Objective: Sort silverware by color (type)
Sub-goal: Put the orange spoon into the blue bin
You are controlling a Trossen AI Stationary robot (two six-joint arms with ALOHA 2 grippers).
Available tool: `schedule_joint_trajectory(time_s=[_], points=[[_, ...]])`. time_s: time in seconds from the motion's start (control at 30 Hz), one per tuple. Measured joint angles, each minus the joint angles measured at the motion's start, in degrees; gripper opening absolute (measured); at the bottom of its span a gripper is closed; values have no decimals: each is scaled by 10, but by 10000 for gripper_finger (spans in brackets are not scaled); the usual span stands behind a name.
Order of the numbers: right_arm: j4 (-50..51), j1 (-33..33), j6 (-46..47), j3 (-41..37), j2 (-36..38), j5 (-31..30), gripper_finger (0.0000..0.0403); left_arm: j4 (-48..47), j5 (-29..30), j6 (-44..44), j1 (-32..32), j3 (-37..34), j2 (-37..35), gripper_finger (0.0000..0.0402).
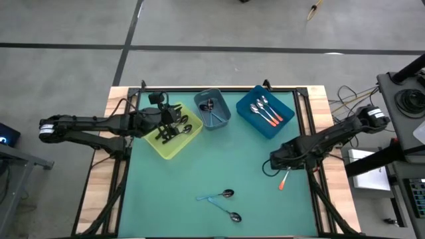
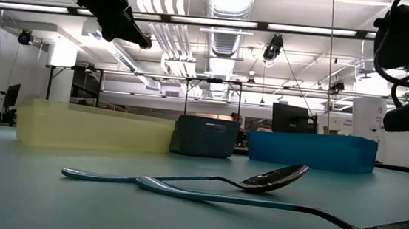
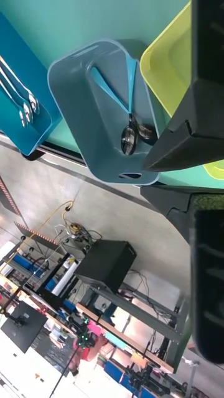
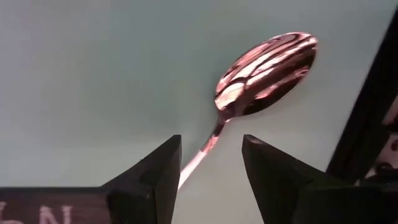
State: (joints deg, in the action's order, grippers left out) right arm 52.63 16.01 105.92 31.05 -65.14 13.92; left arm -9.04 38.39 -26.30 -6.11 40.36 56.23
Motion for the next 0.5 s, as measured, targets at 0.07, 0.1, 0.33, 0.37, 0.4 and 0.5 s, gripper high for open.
schedule_joint_trajectory(time_s=[0.07,0.1,0.33,0.37,0.4,0.5], points=[[-12,0,0,0,-8,0,162,0,0,0,0,0,0,29],[-18,0,0,0,-12,0,161,0,0,0,0,0,0,29],[-52,0,-1,0,-50,-4,160,0,0,0,0,0,0,29],[-56,0,-6,0,-56,-4,160,0,0,0,0,0,0,29],[-58,0,-11,0,-61,-4,160,0,0,0,0,0,0,29],[-60,0,-28,5,-75,-5,159,0,0,0,0,0,0,29]])
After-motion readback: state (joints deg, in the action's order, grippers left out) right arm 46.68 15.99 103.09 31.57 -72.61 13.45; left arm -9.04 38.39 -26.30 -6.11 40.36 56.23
